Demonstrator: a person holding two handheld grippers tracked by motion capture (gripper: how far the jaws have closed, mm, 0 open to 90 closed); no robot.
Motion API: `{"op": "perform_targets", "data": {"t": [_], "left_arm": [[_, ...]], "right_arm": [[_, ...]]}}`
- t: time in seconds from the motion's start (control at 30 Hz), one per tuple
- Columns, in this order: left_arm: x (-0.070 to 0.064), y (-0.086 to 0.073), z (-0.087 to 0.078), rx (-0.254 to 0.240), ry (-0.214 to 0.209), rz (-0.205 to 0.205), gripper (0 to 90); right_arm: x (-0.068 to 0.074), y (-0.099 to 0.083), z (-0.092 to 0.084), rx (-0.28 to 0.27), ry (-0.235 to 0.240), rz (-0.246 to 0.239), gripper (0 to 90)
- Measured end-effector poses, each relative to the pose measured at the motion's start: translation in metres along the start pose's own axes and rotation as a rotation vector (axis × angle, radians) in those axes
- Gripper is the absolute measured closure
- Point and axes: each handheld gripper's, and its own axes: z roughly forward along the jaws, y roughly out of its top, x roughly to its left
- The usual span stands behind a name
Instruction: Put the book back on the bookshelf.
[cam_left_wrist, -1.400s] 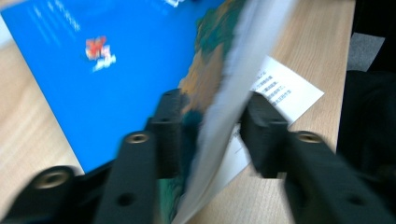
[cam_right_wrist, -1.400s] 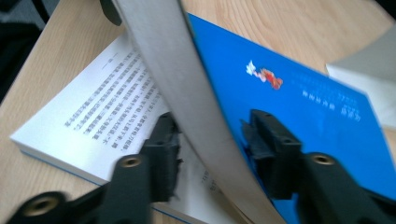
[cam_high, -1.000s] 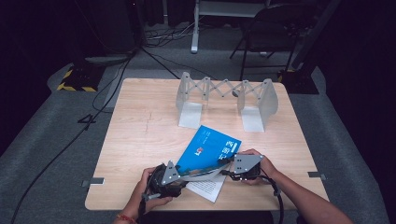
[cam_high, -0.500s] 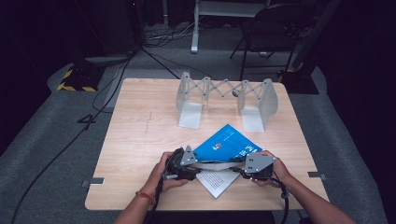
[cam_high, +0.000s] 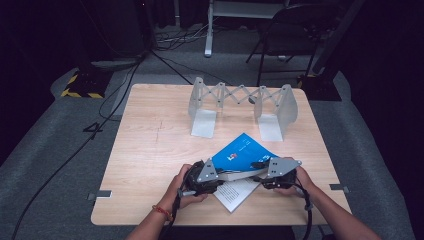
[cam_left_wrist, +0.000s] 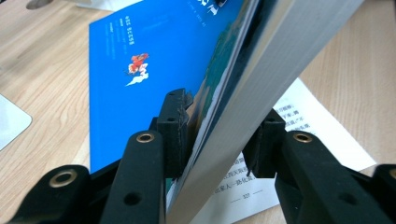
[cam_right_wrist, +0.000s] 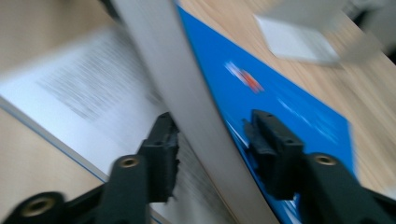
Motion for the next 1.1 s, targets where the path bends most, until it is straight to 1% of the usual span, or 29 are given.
{"op": "perform_targets", "data": {"t": [0.03, 0.07, 0.1, 0.13, 0.17, 0.23, 0.27, 0.3, 0.33, 0.37, 0.4, 0.43, 0.5, 0.53, 0.57, 0.6, 0.63, 0.67, 0.7, 0.73, 0.77, 0.8, 0.9, 0.93, 0.97, 1.0, 1.03, 1.07, 1.1], "left_arm": [[0.002, -0.002, -0.003, 0.003, -0.005, -0.006, 65.2], [0.002, -0.002, -0.003, 0.003, -0.005, -0.006, 65.4], [0.004, -0.004, -0.004, -0.006, -0.013, -0.007, 65.4], [0.005, -0.005, -0.006, -0.006, -0.019, -0.011, 65.5], [0.006, -0.006, -0.008, -0.004, -0.026, -0.011, 65.5], [0.008, -0.008, -0.012, -0.004, -0.023, -0.016, 65.5], [0.009, -0.01, -0.014, 0.001, -0.026, -0.027, 64.9], [0.009, -0.01, -0.015, 0.028, -0.014, -0.029, 62.6], [0.008, -0.011, -0.016, 0.033, -0.006, -0.048, 59.3], [0.006, -0.011, -0.017, 0.035, -0.006, -0.057, 52.8], [0.002, -0.009, -0.017, 0.052, 0.011, -0.054, 47.2], [-0.003, -0.007, -0.018, 0.062, 0.021, -0.04, 43.2], [-0.017, 0.003, -0.017, 0.089, 0.064, -0.003, 37.7], [-0.021, 0.005, -0.017, 0.084, 0.068, 0.005, 34.3], [-0.025, 0.009, -0.017, 0.083, 0.091, 0.004, 33.4], [-0.025, 0.009, -0.017, 0.083, 0.091, 0.004, 35.2], [-0.027, 0.012, -0.015, 0.085, 0.112, -0.014, 36.0], [-0.027, 0.012, -0.014, 0.089, 0.129, -0.014, 37.2], [-0.027, 0.012, -0.014, 0.089, 0.129, -0.014, 40.2], [-0.026, 0.012, -0.012, 0.092, 0.148, -0.016, 40.2], [-0.025, 0.01, -0.012, 0.083, 0.163, -0.009, 45.9], [-0.024, 0.009, -0.013, 0.08, 0.169, 0.008, 56.0], [-0.019, 0.005, -0.016, 0.058, 0.152, 0.034, 61.3], [-0.017, 0.002, -0.017, 0.046, 0.131, 0.02, 62.7], [-0.014, -0.001, -0.017, 0.031, 0.109, 0.004, 63.4], [-0.012, -0.005, -0.018, 0.02, 0.095, -0.005, 64.7], [-0.01, -0.007, -0.02, 0.011, 0.091, -0.007, 64.9], [-0.008, -0.009, -0.021, -0.005, 0.081, -0.021, 65.0], [-0.007, -0.011, -0.023, -0.008, 0.073, -0.028, 65.0]], "right_arm": [[-0.007, -0.007, -0.001, 0.015, -0.015, 0.022, 46.3], [-0.007, -0.007, -0.001, 0.015, -0.015, 0.022, 46.3], [-0.016, -0.017, -0.004, -0.009, 0.009, 0.073, 46.3], [-0.018, -0.02, -0.005, -0.024, 0.02, 0.078, 47.4], [-0.018, -0.02, -0.005, -0.027, 0.019, 0.058, 49.3], [-0.014, -0.018, -0.005, -0.03, 0.007, -0.013, 56.6], [-0.012, -0.016, -0.005, -0.035, 0.004, -0.024, 58.5], [-0.009, -0.014, -0.004, -0.026, 0.004, -0.043, 61.0], [-0.004, -0.01, -0.002, -0.009, -0.005, -0.085, 62.9], [0.0, -0.007, -0.001, -0.001, -0.017, -0.104, 64.1], [0.002, -0.005, 0.0, 0.005, -0.023, -0.117, 65.2], [0.006, -0.001, 0.001, 0.016, -0.031, -0.14, 66.1], [0.011, 0.006, 0.003, 0.033, -0.043, -0.177, 67.4], [0.013, 0.009, 0.004, 0.039, -0.047, -0.194, 68.1], [0.014, 0.011, 0.004, 0.041, -0.047, -0.2, 68.4], [0.016, 0.013, 0.005, 0.043, -0.049, -0.205, 68.8], [0.017, 0.015, 0.005, 0.043, -0.05, -0.209, 69.0], [0.018, 0.016, 0.005, 0.041, -0.05, -0.208, 69.2], [0.018, 0.017, 0.005, 0.041, -0.047, -0.209, 69.4], [0.018, 0.017, 0.005, 0.041, -0.047, -0.209, 69.4], [0.019, 0.019, 0.006, 0.043, -0.045, -0.214, 69.5], [0.019, 0.02, 0.006, 0.039, -0.038, -0.217, 69.5], [0.018, 0.02, 0.007, 0.023, -0.03, -0.199, 68.5], [0.016, 0.019, 0.007, 0.006, -0.022, -0.192, 66.7], [0.013, 0.017, 0.008, -0.017, -0.002, -0.169, 62.4], [0.007, 0.014, 0.009, -0.047, 0.013, -0.125, 58.7], [0.001, 0.009, 0.01, -0.051, 0.03, -0.098, 56.8], [-0.004, 0.005, 0.012, -0.029, 0.019, -0.087, 54.1], [-0.008, 0.0, 0.013, -0.023, 0.01, -0.066, 52.9]]}}
